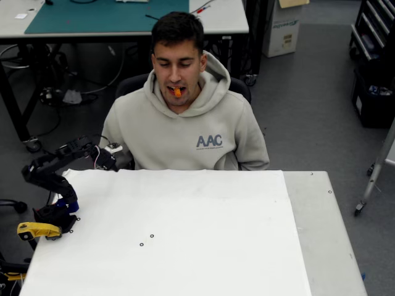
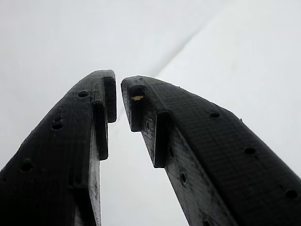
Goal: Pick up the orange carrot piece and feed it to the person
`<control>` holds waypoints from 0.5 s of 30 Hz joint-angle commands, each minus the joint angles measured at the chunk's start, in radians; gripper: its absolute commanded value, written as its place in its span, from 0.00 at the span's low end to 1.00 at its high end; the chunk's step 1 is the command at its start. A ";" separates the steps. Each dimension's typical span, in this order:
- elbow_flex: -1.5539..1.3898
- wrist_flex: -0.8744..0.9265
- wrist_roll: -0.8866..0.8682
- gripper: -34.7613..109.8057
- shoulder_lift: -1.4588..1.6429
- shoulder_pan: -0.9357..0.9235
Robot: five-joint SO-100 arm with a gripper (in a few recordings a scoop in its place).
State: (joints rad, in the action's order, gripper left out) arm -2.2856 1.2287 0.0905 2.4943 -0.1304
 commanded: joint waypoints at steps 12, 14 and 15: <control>-0.472 -0.026 0.002 0.23 0.623 0.117; -0.505 -0.026 0.002 0.23 0.687 0.135; -0.520 -0.026 0.002 0.23 0.715 0.144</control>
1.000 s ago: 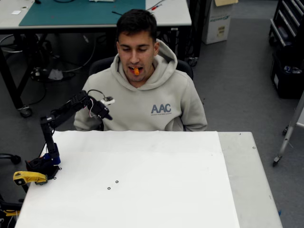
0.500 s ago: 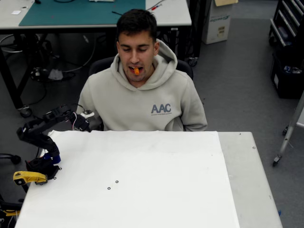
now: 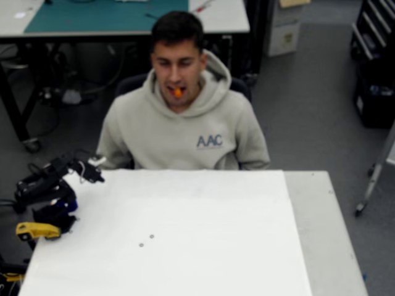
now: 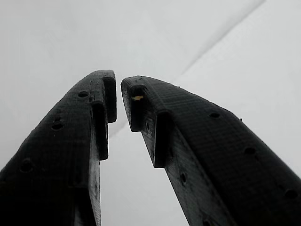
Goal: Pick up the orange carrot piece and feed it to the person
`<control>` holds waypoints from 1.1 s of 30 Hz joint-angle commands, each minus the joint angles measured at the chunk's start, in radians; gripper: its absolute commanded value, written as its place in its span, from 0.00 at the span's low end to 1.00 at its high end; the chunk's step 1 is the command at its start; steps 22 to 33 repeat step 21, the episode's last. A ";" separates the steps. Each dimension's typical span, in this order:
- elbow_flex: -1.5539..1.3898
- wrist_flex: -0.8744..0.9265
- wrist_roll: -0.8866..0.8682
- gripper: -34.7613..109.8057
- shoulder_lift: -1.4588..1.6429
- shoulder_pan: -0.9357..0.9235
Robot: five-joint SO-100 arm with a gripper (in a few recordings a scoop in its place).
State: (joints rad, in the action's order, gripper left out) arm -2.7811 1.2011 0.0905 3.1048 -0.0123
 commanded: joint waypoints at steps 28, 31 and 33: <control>-0.147 -0.003 0.003 0.22 0.224 0.046; -0.147 -0.003 0.003 0.22 0.224 0.046; -0.147 -0.003 0.003 0.22 0.224 0.046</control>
